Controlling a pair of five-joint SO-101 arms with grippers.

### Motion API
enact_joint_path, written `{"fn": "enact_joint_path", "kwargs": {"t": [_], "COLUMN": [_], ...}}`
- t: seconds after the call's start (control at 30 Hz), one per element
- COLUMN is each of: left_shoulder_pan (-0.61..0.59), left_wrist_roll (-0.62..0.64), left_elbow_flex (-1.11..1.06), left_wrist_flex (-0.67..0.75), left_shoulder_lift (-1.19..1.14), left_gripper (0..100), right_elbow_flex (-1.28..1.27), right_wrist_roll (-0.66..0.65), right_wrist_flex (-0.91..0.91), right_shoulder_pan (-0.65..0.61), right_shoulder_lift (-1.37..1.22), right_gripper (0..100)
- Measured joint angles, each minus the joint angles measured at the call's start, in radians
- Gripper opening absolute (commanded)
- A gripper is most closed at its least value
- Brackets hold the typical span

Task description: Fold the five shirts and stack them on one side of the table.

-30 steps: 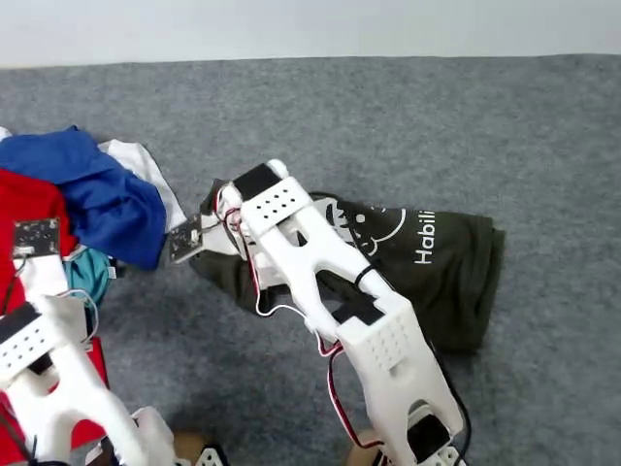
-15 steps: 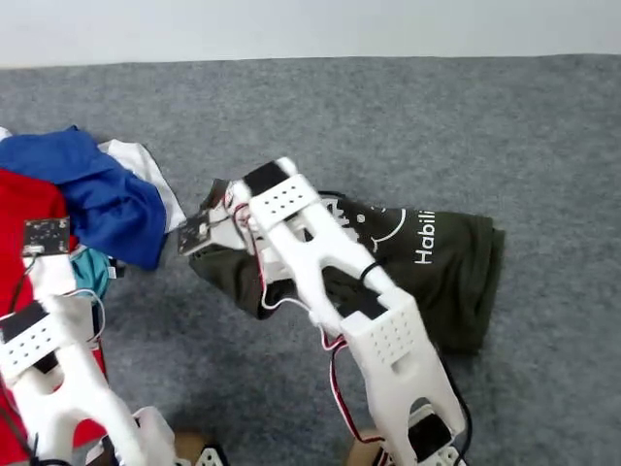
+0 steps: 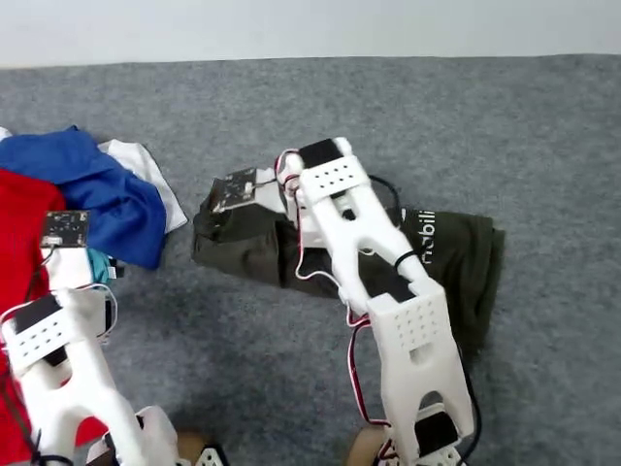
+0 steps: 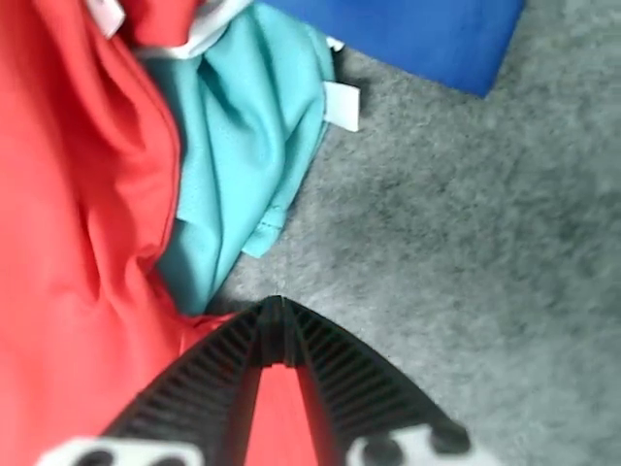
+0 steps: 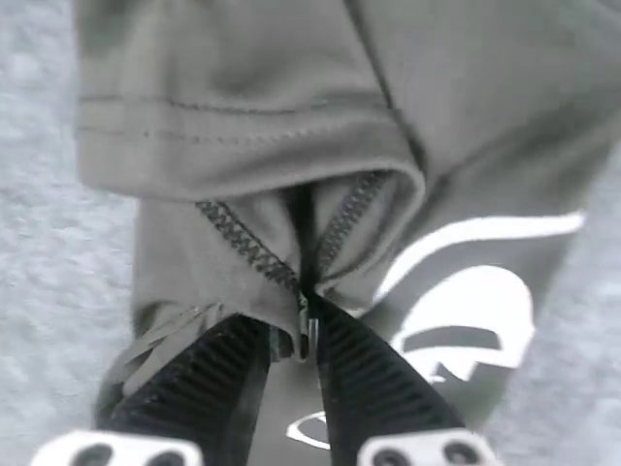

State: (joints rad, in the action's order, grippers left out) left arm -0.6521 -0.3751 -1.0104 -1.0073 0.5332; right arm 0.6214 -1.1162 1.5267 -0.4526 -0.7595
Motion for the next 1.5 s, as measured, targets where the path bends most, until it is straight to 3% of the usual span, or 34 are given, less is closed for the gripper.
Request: {"fn": "enact_joint_path", "kwargs": {"t": [0.17, 0.37, 0.57, 0.87, 1.4, 1.5], "left_shoulder_pan": [0.035, 0.066, 0.068, 0.068, 0.068, 0.068], "left_wrist_roll": [0.0, 0.0, 0.0, 0.0, 0.0, 0.0], "left_elbow_flex": [0.0, 0.0, 0.0, 0.0, -0.008, -0.008], "left_wrist_flex": [0.0, 0.0, 0.0, 0.0, 0.0, 0.0], "left_shoulder_lift": [0.0, 0.0, 0.0, 0.0, 0.0, 0.0], "left_gripper": [0, 0, 0, 0, 0, 0], "right_elbow_flex": [0.0, 0.0, 0.048, 0.146, 0.152, 0.152], "right_wrist_roll": [0.003, 0.095, 0.163, 0.287, 0.35, 0.35], "right_wrist_flex": [-0.068, -0.077, 0.005, 0.221, 0.204, 0.173], "right_shoulder_pan": [0.031, 0.035, 0.017, -0.112, -0.213, -0.216], "right_shoulder_lift": [0.0, -0.002, 0.002, 0.06, -0.055, -0.083], "right_gripper": [4.2, 18.8, 18.7, 18.9, 18.5, 12.9]}}
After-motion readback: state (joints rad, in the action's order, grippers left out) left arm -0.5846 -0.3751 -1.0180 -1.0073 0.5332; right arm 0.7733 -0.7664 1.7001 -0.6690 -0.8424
